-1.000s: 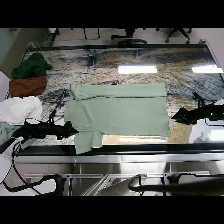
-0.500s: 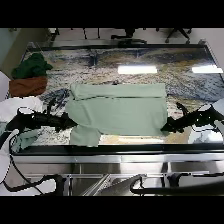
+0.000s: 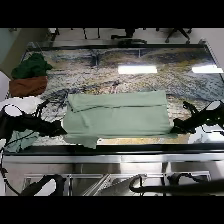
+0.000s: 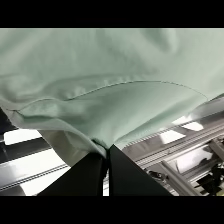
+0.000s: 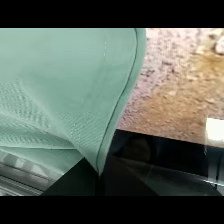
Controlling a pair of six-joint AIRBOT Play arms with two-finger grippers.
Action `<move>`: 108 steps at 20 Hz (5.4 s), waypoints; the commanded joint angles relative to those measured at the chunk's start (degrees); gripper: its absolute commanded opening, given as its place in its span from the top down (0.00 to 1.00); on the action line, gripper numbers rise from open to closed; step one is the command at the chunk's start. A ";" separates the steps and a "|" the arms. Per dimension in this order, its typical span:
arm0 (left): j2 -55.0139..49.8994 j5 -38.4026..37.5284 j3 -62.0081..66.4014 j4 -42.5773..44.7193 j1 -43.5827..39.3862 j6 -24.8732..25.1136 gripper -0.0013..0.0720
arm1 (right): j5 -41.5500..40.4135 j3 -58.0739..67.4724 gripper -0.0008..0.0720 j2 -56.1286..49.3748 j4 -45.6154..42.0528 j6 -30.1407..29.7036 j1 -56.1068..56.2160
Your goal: Fold the shirts.
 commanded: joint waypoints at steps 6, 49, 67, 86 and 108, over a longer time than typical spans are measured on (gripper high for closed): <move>-10.78 5.99 19.02 -10.86 -0.72 1.95 0.97 | -11.04 9.31 0.96 -2.38 16.92 -7.91 0.81; -63.69 24.52 64.78 -7.21 -48.74 -10.84 0.97 | 8.96 44.52 0.97 -10.40 33.11 0.46 4.22; -15.19 9.22 67.80 -25.83 -8.92 -5.18 0.97 | -42.32 44.50 0.96 -27.74 33.77 -1.86 58.23; -3.89 8.63 45.51 -25.33 -2.86 3.21 0.97 | -13.27 44.50 0.11 -27.67 14.21 11.65 37.03; -3.91 7.72 45.51 -25.24 -2.89 3.21 0.97 | -8.61 52.43 0.97 -28.44 49.79 -7.30 20.11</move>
